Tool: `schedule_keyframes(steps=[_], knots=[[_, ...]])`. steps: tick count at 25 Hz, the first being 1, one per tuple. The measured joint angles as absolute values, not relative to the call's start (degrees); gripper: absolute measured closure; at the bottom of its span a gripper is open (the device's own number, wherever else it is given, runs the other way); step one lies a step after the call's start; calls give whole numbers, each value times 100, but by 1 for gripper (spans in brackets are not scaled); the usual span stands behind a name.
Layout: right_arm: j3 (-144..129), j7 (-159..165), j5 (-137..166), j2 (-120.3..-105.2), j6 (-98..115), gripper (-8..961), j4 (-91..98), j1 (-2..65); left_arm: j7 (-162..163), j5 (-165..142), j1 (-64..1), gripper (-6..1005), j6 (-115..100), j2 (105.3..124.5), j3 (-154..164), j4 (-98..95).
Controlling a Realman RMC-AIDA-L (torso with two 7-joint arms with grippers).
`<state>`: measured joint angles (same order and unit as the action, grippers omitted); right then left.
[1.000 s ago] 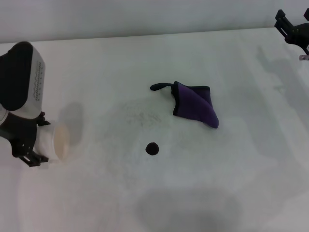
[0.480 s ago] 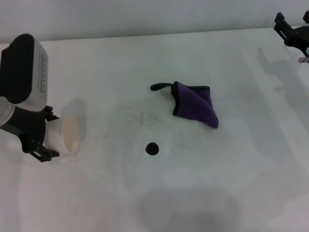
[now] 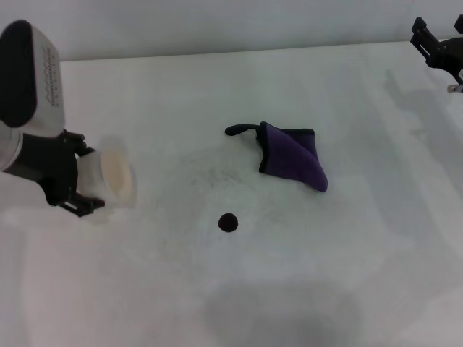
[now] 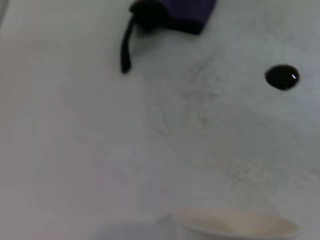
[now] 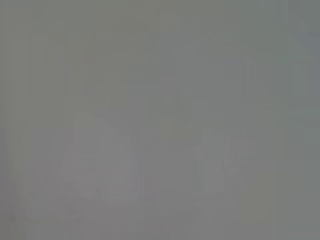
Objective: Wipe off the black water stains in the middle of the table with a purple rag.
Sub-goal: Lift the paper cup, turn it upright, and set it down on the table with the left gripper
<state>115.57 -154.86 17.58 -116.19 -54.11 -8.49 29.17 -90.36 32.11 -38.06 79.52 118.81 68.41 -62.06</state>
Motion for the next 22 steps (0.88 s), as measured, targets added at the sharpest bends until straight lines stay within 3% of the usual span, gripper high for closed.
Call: schedule_keyframes(steps=[15, 22], knots=[[11567, -15486, 1732, -11618, -5425, 124, -860, 2852, -9410, 5202, -3185, 125, 6280, 11893, 6333, -5943], [11587, -15486, 1730, -11614, -5420, 123, -872, 2839, -10623, 7618, -2712, 125, 5587, 11895, 6323, -5314]])
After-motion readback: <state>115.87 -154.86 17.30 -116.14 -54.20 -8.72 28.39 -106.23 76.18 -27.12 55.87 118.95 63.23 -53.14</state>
